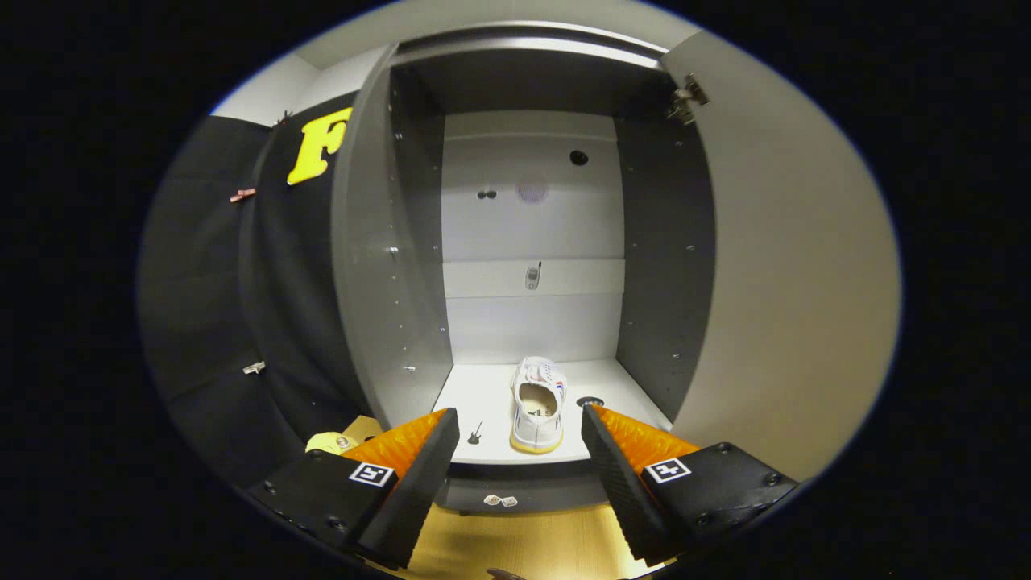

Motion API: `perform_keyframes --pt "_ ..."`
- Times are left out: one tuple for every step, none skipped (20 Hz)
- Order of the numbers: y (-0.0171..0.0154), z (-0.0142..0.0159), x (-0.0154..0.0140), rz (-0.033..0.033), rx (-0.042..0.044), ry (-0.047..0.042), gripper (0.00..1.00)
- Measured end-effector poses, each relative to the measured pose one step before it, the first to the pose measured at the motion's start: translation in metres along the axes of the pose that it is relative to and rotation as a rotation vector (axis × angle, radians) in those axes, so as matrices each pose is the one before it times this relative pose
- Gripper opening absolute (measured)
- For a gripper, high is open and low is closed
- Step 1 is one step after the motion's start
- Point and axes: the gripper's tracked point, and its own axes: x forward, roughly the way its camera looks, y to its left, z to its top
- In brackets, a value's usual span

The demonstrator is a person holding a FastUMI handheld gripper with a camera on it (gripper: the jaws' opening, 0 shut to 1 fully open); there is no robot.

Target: Open the shoe cabinet door, grab the shoes and put them into the shoe cabinet, then close the shoe cabinet door.

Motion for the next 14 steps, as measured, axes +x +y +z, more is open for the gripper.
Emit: perform_keyframes --pt "-0.00303 0.00112 -0.02006 0.01145 0.01465 -0.0148 0.97" --pt "-0.00324 0.00024 -0.01803 0.01366 0.01251 -0.0111 0.97" --pt "-0.00365 -0.00044 -0.01718 0.0119 0.00654 -0.00601 0.97" --pt "-0.00557 -0.00148 -0.01629 0.0095 -0.00051 0.00131 0.97" --pt "-0.00593 -0.00327 -0.01761 0.00734 -0.00219 0.0133 0.97" --pt "-0.00577 -0.00403 -0.01835 0.0063 -0.00327 0.01453 0.97" --pt "-0.00555 -0.00188 -0.01598 0.00559 -0.00245 0.00703 0.97" --pt "-0.00597 -0.00068 -0.01643 0.00546 -0.00114 0.0047 0.97" --pt "-0.00565 -0.00051 -0.01616 0.00556 -0.00119 -0.00112 0.97" --pt "-0.00577 0.00162 -0.0145 0.00161 -0.00369 -0.00625 0.97" --pt "-0.00707 0.00147 -0.01537 -0.00156 -0.0051 -0.0056 0.97" --pt "-0.00634 0.00091 -0.01417 -0.00019 -0.00402 -0.00636 0.97" --pt "-0.00619 0.00184 -0.01609 -0.00312 -0.00816 -0.0057 0.97" --pt "-0.00644 0.00387 -0.01559 0.00058 -0.00491 -0.01102 0.97"
